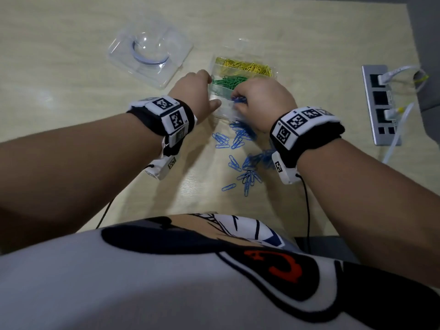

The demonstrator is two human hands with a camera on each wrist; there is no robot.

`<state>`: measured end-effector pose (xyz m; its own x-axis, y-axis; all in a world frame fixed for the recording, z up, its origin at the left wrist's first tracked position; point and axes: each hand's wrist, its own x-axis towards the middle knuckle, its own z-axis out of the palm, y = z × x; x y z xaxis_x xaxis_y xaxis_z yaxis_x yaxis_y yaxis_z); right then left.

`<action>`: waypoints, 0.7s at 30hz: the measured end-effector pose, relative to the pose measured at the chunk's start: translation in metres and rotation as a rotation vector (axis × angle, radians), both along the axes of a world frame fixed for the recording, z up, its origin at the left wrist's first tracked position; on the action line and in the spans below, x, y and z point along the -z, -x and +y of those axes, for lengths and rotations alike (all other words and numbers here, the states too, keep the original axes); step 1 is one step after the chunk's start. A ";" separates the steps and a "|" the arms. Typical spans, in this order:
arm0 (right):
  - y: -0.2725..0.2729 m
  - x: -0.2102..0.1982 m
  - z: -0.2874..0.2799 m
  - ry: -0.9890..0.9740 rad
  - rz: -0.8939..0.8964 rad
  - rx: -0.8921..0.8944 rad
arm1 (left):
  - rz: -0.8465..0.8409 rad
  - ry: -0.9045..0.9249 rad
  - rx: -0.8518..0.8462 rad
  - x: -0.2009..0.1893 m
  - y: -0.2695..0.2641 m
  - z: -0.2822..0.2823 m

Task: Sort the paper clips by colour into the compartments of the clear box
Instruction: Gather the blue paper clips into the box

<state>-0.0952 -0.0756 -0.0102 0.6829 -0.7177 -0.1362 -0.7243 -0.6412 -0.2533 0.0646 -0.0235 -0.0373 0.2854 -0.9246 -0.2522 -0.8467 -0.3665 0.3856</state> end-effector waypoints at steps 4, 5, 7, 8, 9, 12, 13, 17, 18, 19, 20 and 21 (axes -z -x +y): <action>0.013 -0.004 -0.001 -0.080 -0.098 0.065 | 0.049 0.024 -0.022 -0.001 0.001 0.008; 0.017 -0.004 -0.001 -0.122 -0.160 0.087 | 0.075 0.040 -0.031 0.000 0.002 0.011; 0.022 -0.002 -0.001 -0.178 -0.224 0.092 | 0.114 0.074 -0.032 0.004 0.003 0.019; 0.023 0.000 -0.001 -0.192 -0.227 0.085 | 0.123 0.089 -0.031 0.005 0.005 0.022; 0.022 0.000 -0.001 -0.206 -0.222 0.080 | 0.127 0.101 -0.029 0.006 0.006 0.025; 0.021 0.001 -0.002 -0.225 -0.306 0.143 | 0.110 0.090 0.008 0.004 0.009 0.032; 0.022 0.001 -0.004 -0.207 -0.376 0.190 | 0.090 0.052 0.047 0.003 0.010 0.033; 0.045 0.005 -0.011 -0.071 -0.321 0.469 | -0.021 -0.157 0.224 0.003 0.010 0.037; 0.054 0.008 -0.012 -0.090 -0.191 0.532 | -0.027 -0.182 0.226 0.004 0.010 0.038; 0.061 0.013 -0.012 -0.144 -0.042 0.586 | -0.027 -0.199 0.219 0.005 0.011 0.038; 0.066 0.017 -0.008 -0.203 0.093 0.614 | -0.023 -0.208 0.217 0.007 0.013 0.038; 0.069 0.021 -0.002 -0.242 0.184 0.605 | -0.019 -0.211 0.224 0.007 0.016 0.037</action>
<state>-0.1642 -0.0778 -0.0312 0.1208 -0.9009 -0.4168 -0.9829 -0.0498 -0.1771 0.0482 0.0140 -0.0441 0.0871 -0.8931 -0.4414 -0.9220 -0.2401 0.3039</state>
